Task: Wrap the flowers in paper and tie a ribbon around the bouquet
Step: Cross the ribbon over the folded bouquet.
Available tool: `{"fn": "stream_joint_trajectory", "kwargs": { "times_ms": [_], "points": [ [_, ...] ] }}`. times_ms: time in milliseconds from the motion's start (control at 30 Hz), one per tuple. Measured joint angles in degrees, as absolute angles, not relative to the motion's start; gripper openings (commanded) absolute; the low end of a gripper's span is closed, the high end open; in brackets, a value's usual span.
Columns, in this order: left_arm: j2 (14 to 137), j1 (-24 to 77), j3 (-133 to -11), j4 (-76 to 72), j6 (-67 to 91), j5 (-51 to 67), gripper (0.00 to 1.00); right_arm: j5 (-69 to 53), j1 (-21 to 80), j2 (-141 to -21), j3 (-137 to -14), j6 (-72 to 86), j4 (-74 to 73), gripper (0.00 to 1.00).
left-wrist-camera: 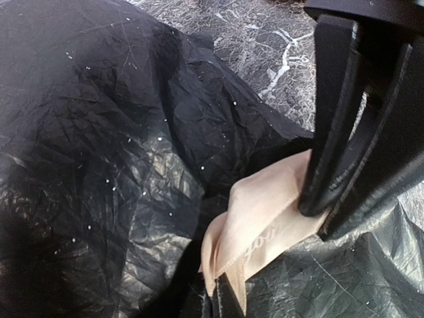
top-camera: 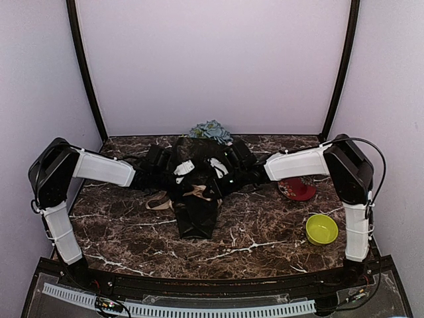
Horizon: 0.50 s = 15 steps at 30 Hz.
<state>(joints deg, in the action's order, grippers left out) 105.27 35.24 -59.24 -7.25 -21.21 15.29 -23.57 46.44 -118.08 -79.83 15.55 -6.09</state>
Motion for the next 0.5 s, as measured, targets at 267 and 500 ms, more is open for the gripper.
{"fn": "stream_joint_trajectory", "kwargs": {
  "times_ms": [267,500],
  "points": [
    [105.75,33.89,-60.07,-7.66,-20.12,16.14,0.00,-21.23,45.63,-118.13,-79.85,15.92,-5.96,0.18],
    [106.26,33.69,-60.07,-7.64,-19.40,16.93,0.00,-20.69,45.39,-120.51,-81.93,15.49,-5.98,0.23]
  ]
}}
